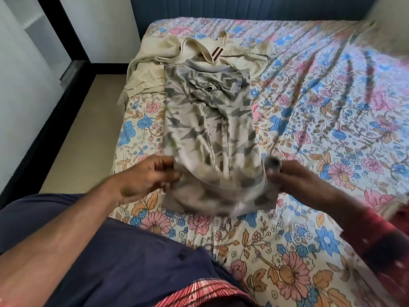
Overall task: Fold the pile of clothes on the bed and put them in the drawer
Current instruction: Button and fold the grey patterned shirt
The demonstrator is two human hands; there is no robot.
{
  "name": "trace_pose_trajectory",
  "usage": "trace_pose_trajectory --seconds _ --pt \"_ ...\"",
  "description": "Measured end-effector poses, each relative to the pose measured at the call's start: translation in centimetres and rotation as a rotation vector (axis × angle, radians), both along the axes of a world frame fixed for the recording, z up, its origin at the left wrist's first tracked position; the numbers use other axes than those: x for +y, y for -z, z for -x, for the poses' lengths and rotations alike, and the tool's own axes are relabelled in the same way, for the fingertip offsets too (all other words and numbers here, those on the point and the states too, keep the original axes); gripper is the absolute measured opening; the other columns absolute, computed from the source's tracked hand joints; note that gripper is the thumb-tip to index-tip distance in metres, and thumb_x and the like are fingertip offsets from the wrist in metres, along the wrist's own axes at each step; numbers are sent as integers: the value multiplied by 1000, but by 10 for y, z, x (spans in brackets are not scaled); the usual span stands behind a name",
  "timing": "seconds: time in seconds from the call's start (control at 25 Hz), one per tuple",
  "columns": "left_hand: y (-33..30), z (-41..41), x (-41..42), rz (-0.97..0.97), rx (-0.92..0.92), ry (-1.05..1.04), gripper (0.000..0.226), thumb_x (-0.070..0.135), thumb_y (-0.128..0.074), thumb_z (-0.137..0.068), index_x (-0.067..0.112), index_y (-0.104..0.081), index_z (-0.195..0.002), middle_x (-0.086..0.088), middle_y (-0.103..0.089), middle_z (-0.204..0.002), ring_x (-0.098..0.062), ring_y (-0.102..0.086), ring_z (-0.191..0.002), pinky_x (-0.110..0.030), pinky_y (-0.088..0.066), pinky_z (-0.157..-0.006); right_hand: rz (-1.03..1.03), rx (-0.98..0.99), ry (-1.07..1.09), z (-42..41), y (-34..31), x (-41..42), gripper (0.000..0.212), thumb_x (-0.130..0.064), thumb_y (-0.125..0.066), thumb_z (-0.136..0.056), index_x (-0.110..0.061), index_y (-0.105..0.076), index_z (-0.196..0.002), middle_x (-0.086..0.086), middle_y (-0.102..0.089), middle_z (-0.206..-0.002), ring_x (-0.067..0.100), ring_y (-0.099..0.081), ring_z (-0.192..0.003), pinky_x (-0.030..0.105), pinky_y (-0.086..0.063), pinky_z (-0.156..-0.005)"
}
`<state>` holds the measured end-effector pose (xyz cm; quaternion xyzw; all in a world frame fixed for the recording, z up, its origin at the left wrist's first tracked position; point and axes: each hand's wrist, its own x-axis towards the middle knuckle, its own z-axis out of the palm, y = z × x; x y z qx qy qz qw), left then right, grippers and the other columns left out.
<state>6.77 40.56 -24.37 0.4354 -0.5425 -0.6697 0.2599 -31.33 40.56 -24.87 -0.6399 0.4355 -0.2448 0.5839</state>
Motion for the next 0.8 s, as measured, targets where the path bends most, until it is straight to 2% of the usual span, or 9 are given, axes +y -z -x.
trace_pose_trajectory --seconds 0.08,0.16,0.28,0.36,0.48,0.56,0.6,0.68,0.8 --pt "2 4 -29 -149 39 -361 42 29 -80 -83 2 -70 -115 -14 -74 -108 -37 -63 -113 -46 -52 -94 -182 -59 297 -9 2 -33 28 -26 -54 -104 -2 -69 -111 18 -73 -105 30 -72 -89 44 -60 -80" --pt "8 13 -43 -246 -45 -569 46 45 -77 -80 7 -73 -107 -15 -76 -107 -41 -64 -117 -53 -50 -102 -300 -32 450 -17 10 -49 28 -28 -59 -102 -4 -73 -106 11 -69 -94 20 -66 -72 36 -56 -67" --pt "18 18 -40 -304 -137 -627 59 64 -73 -77 11 -75 -103 -14 -77 -101 -34 -70 -102 -49 -53 -97 -303 35 496 -21 13 -54 37 -37 -66 -97 -1 -75 -104 12 -74 -87 26 -68 -71 36 -54 -64" --pt "26 23 -35 -289 -225 -615 48 54 -73 -85 8 -74 -101 -10 -79 -92 -28 -75 -86 -43 -60 -81 -235 108 538 -27 17 -55 34 -35 -70 -94 -2 -74 -103 15 -78 -91 33 -73 -77 43 -57 -68" --pt "41 38 -34 -147 -341 -697 28 35 -67 -96 8 -70 -100 -7 -77 -92 -26 -74 -83 -42 -62 -75 -67 194 698 -49 32 -60 19 -26 -74 -94 -10 -71 -103 10 -78 -92 26 -76 -80 46 -63 -74" --pt "46 45 -40 64 -441 -781 21 30 -58 -102 11 -68 -102 -4 -72 -89 -22 -71 -78 -33 -57 -60 106 330 730 -61 33 -61 12 -21 -67 -97 -19 -64 -109 0 -73 -93 15 -71 -77 31 -57 -62" --pt "45 47 -42 181 -494 -798 20 29 -56 -103 11 -65 -103 -3 -70 -85 -20 -69 -71 -27 -52 -51 197 389 749 -62 32 -61 12 -20 -64 -99 -24 -60 -110 -4 -69 -93 9 -67 -76 26 -51 -59" --pt "44 45 -45 360 -629 -760 19 30 -59 -102 10 -60 -105 1 -65 -80 -10 -60 -57 -14 -37 -38 286 400 804 -57 29 -59 15 -19 -63 -100 -24 -58 -114 -4 -66 -98 7 -63 -77 25 -45 -60" --pt "53 37 -38 404 -744 -689 31 34 -70 -95 13 -53 -109 1 -67 -83 -5 -58 -51 -12 -36 -34 298 571 736 -43 38 -54 34 -24 -70 -96 -15 -54 -125 0 -64 -110 19 -59 -89 29 -40 -74"
